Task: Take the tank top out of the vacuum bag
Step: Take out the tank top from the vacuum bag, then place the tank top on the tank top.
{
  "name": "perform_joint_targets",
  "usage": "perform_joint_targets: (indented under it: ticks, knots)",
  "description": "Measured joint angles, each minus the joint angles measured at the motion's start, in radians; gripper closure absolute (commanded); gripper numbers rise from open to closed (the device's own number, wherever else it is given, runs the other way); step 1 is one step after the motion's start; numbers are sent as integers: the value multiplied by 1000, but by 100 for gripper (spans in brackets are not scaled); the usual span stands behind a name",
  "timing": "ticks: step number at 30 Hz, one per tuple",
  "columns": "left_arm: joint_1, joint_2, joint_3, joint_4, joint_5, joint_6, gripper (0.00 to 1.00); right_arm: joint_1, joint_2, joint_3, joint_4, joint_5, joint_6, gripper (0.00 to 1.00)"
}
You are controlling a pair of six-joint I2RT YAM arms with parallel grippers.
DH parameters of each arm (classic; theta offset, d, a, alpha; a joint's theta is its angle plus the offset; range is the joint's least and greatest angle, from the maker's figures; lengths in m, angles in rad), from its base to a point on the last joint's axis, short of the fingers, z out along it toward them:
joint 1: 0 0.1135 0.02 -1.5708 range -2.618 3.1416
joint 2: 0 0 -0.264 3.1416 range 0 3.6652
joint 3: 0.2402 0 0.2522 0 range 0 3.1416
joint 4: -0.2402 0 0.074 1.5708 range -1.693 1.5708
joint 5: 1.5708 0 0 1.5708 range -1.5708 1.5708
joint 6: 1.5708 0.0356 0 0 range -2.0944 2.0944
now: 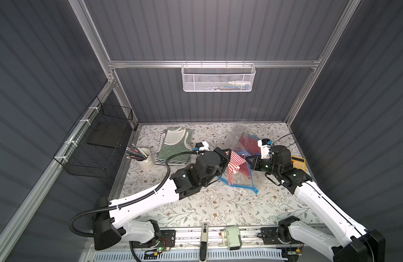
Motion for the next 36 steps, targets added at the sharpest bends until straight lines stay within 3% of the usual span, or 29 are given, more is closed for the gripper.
perform_joint_targets:
  ticks: [10,18,27,36]
  knots:
    - [1,-85,61,-105,-108,215,100,1,6,1,-8,3,5,100]
    - [45,-130,69,-153,-130,298,100,2,6,1,-6,2,6,100]
    - [216,-88,72,-183,-60,380,100,2,6,-7,-3,-3,17,100]
    - [433,53,86,-176,128,466,100,2,6,-8,-3,-5,19,100]
